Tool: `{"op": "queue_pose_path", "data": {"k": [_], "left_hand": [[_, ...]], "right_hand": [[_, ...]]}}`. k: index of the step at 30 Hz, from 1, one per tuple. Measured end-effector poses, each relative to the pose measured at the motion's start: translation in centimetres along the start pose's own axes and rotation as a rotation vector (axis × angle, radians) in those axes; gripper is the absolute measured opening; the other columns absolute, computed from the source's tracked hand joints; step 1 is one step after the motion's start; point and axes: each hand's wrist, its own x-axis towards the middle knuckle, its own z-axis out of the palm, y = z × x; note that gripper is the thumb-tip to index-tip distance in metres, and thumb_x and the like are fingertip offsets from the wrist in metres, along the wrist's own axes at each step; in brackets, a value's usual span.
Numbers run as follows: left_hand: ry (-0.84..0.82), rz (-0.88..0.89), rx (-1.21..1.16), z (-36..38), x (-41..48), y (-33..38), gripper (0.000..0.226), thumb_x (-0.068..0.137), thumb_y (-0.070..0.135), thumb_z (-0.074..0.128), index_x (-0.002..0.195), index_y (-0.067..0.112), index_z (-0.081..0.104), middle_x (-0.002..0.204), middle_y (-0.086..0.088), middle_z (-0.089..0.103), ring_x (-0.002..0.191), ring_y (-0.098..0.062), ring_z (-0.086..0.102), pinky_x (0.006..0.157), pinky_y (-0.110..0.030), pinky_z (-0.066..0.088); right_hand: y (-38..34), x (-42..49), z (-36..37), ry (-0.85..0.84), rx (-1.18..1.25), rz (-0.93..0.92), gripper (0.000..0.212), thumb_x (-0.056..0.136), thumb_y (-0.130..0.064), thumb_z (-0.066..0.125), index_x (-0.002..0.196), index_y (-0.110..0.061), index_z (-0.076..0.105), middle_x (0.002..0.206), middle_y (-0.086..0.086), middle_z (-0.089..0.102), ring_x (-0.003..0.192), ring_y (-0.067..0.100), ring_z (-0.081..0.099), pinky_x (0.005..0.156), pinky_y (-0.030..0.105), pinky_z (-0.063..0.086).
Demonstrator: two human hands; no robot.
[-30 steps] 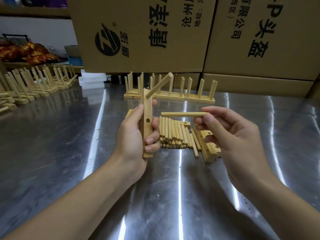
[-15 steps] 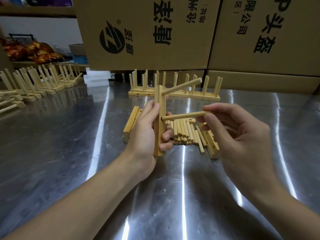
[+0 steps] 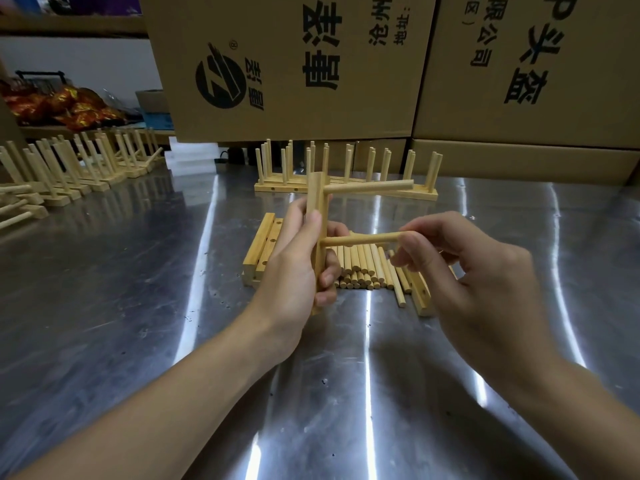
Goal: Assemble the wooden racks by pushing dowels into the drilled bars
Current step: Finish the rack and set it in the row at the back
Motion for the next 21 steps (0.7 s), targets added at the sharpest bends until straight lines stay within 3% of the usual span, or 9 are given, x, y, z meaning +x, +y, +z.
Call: {"op": "queue_pose_path", "data": {"k": [7,10,13,15,17,19,21], "left_hand": [[0.022,0.03,0.069,0.4,-0.2,-0.1,0.026,0.116,0.036,0.035,0.133,0.028,0.052,0.098,0.001,0.063,0.06,-0.011,0.04,0.048,-0.024,0.028],[0.033,0.058,0.155,0.5,-0.3,-0.1,0.025,0.116,0.037,0.034,0.132,0.03,0.052,0.099,0.002,0.063,0.06,-0.011,0.041,0.046,-0.021,0.031],[0.012,0.086,0.222,0.9,-0.5,0.0,0.024,0.116,0.035,0.035,0.132,0.035,0.052,0.094,0.006,0.063,0.061,-0.01,0.042,0.047,-0.022,0.032],[-0.008,0.071,0.247,1.3,-0.8,-0.2,0.025,0.115,0.037,0.036,0.127,0.033,0.057,0.084,0.009,0.061,0.062,-0.006,0.044,0.049,-0.018,0.035],[-0.025,0.01,0.247,1.8,-1.2,-0.2,0.041,0.111,0.052,0.034,0.115,0.026,0.065,0.08,0.002,0.055,0.064,-0.007,0.044,0.052,-0.019,0.035],[-0.056,-0.058,0.198,2.1,-1.5,-0.1,0.062,0.102,0.074,0.028,0.107,0.028,0.069,0.085,-0.006,0.048,0.064,-0.01,0.041,0.054,-0.026,0.028],[-0.091,-0.081,0.135,2.2,-1.6,0.1,0.068,0.093,0.08,0.024,0.104,0.033,0.072,0.089,-0.005,0.046,0.065,-0.009,0.04,0.054,-0.027,0.027]], "right_hand": [[0.0,0.2,0.1,-0.122,-0.068,0.004,0.03,0.108,-0.032,0.047,0.084,-0.018,0.058,0.061,-0.009,0.049,0.061,0.008,0.05,0.055,0.014,0.032],[0.0,0.2,0.0,-0.176,-0.083,0.037,0.03,0.109,-0.037,0.042,0.083,-0.023,0.05,0.064,-0.006,0.049,0.061,0.012,0.05,0.055,0.021,0.033],[0.1,-0.2,0.3,-0.241,-0.158,0.053,0.027,0.11,-0.043,0.034,0.091,-0.028,0.047,0.07,-0.009,0.051,0.07,0.013,0.052,0.06,0.039,0.041],[0.0,-0.5,0.8,-0.283,-0.184,0.058,0.033,0.109,-0.055,0.031,0.095,-0.031,0.049,0.075,-0.013,0.053,0.075,0.01,0.054,0.064,0.038,0.044],[-0.1,-0.6,1.1,-0.258,-0.219,0.034,0.04,0.106,-0.064,0.032,0.093,-0.032,0.052,0.07,-0.016,0.053,0.072,0.008,0.054,0.06,0.031,0.043],[0.1,-0.3,1.1,-0.207,-0.241,-0.002,0.041,0.105,-0.061,0.037,0.085,-0.029,0.054,0.062,-0.014,0.051,0.064,0.012,0.053,0.055,0.035,0.043],[0.3,-0.2,0.9,-0.194,-0.215,0.005,0.043,0.105,-0.057,0.041,0.08,-0.027,0.058,0.059,-0.013,0.052,0.061,0.015,0.054,0.054,0.035,0.044]]}}
